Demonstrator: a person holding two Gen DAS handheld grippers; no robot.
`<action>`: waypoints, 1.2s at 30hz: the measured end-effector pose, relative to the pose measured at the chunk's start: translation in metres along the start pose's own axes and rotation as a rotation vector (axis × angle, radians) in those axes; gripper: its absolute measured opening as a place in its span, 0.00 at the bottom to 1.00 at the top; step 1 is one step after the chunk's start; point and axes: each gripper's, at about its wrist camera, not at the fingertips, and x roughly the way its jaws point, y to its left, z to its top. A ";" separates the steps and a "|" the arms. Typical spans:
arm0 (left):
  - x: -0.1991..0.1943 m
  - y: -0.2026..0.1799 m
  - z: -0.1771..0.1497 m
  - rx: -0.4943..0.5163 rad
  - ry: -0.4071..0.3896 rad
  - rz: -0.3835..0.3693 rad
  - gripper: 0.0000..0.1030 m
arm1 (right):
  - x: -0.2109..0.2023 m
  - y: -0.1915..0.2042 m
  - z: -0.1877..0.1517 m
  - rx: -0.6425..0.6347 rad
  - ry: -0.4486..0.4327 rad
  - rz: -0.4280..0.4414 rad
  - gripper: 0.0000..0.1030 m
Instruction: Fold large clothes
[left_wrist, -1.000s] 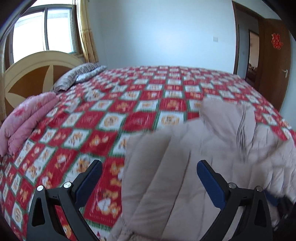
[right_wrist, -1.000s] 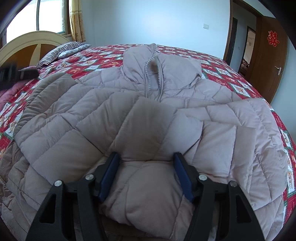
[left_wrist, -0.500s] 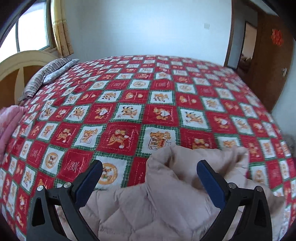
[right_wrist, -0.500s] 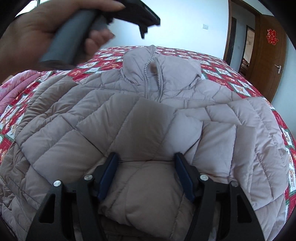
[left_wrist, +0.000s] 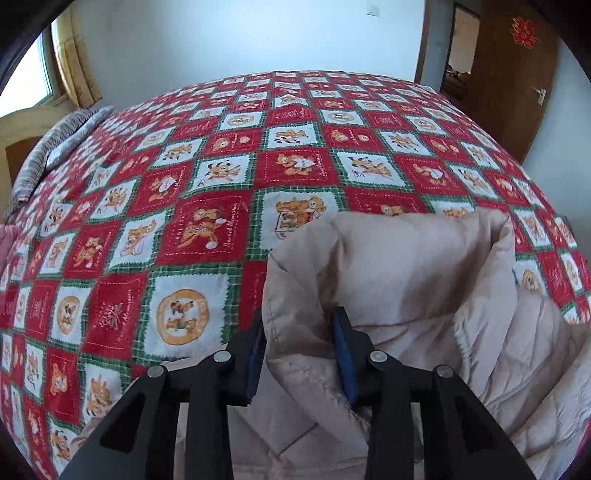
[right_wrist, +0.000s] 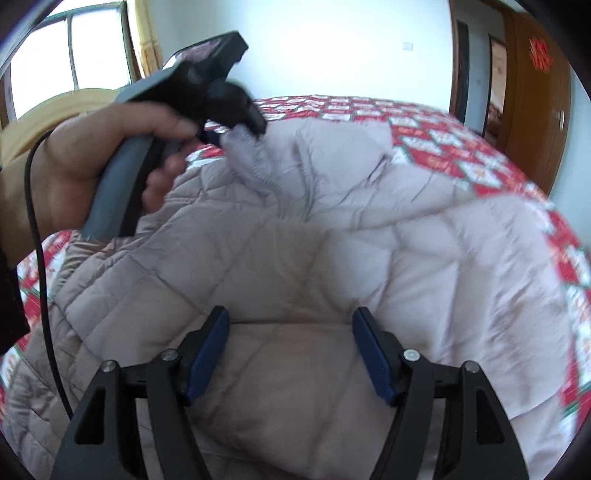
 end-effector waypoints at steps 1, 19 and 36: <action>0.000 0.001 -0.002 0.007 0.000 -0.004 0.28 | -0.003 -0.002 0.006 -0.007 0.001 -0.008 0.72; -0.024 0.009 -0.020 0.119 -0.080 -0.041 0.05 | 0.077 -0.116 0.150 0.262 0.036 -0.070 0.75; -0.051 0.019 -0.029 0.083 -0.136 -0.095 0.04 | 0.109 -0.145 0.163 0.262 0.195 0.031 0.15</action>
